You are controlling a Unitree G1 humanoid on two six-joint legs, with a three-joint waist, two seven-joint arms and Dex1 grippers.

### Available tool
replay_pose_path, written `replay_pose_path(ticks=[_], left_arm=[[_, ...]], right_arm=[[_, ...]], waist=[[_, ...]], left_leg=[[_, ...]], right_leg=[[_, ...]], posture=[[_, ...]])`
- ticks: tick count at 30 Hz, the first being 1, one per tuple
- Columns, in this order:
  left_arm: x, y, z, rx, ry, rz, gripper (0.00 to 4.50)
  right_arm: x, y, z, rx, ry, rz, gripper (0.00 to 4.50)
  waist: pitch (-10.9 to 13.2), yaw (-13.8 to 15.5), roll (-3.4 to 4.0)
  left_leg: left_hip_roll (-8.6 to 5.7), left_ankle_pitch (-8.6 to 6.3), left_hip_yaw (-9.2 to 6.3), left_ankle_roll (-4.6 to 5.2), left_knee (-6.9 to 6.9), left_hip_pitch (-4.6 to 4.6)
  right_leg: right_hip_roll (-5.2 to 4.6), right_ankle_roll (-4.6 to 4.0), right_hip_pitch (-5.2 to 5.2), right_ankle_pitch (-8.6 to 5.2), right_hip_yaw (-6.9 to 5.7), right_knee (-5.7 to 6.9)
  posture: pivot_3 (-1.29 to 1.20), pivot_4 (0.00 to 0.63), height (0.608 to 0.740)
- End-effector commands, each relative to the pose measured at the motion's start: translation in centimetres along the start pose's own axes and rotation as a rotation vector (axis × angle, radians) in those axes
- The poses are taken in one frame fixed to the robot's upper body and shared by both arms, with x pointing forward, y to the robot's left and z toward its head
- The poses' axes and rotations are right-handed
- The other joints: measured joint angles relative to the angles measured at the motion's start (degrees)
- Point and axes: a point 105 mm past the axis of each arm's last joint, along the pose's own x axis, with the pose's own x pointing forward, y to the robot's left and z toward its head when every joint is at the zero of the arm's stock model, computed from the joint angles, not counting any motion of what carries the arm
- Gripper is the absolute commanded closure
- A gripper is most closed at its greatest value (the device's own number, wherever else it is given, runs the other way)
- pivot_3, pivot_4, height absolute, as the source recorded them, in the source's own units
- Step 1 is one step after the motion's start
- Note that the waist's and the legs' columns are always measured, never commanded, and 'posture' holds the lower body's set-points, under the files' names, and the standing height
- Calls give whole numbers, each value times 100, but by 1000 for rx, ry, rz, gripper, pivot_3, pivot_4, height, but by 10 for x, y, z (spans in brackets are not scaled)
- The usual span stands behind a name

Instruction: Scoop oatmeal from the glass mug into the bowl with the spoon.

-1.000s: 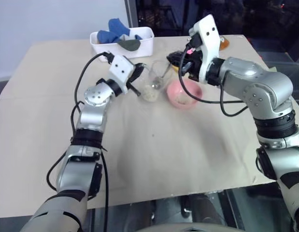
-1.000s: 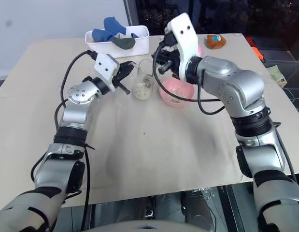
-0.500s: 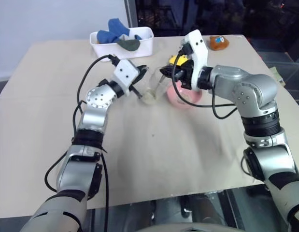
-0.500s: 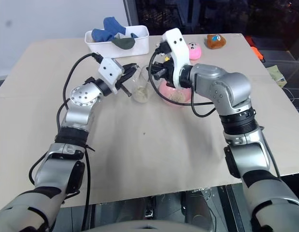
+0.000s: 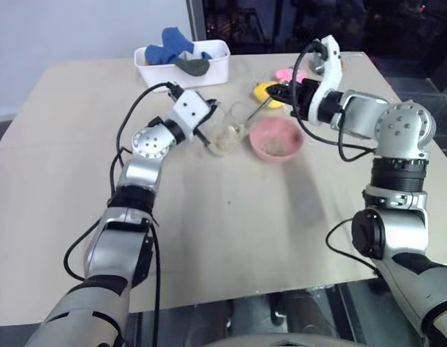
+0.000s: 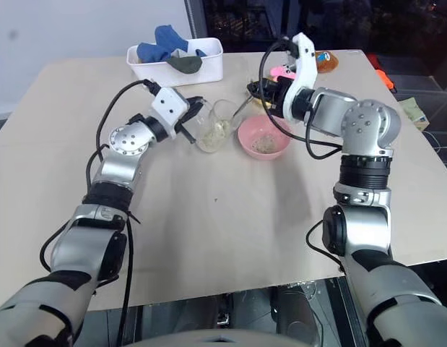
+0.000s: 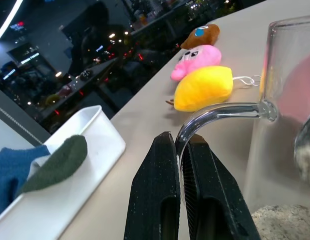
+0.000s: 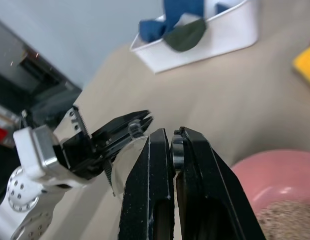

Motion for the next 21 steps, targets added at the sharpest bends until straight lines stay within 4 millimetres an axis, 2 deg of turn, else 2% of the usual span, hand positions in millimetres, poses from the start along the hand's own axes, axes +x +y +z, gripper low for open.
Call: replay_pose_path(ticks=[1, 6, 13, 21], left_arm=[[7, 12, 20, 37, -66, 29, 4454], [9, 11, 19, 32, -67, 19, 4454], [12, 11, 17, 46, -44, 12, 4454], [23, 13, 23, 56, -28, 23, 4454]], right_arm=[[-6, 4, 21, -19, -72, -1, 4500], [-9, -3, 26, 22, -99, -28, 4500], [-15, -14, 35, 177, -155, -44, 4500], [-31, -27, 49, 295, -221, -58, 4500]], waist=[[0, -2, 0], [0, -5, 0], [0, 1, 0], [1, -1, 1]], left_leg=[[0, 0, 0, 0, 0, 0], [0, 0, 1, 0, 1, 1], [0, 0, 1, 0, 1, 0], [0, 0, 1, 0, 0, -1]], right_leg=[[0, 0, 0, 0, 0, 1], [0, 0, 0, 0, 2, 4], [-1, 0, 0, 0, 1, 2], [-2, 0, 0, 0, 1, 2]], posture=[[0, 150, 740], [0, 150, 740], [0, 150, 740], [0, 150, 740]])
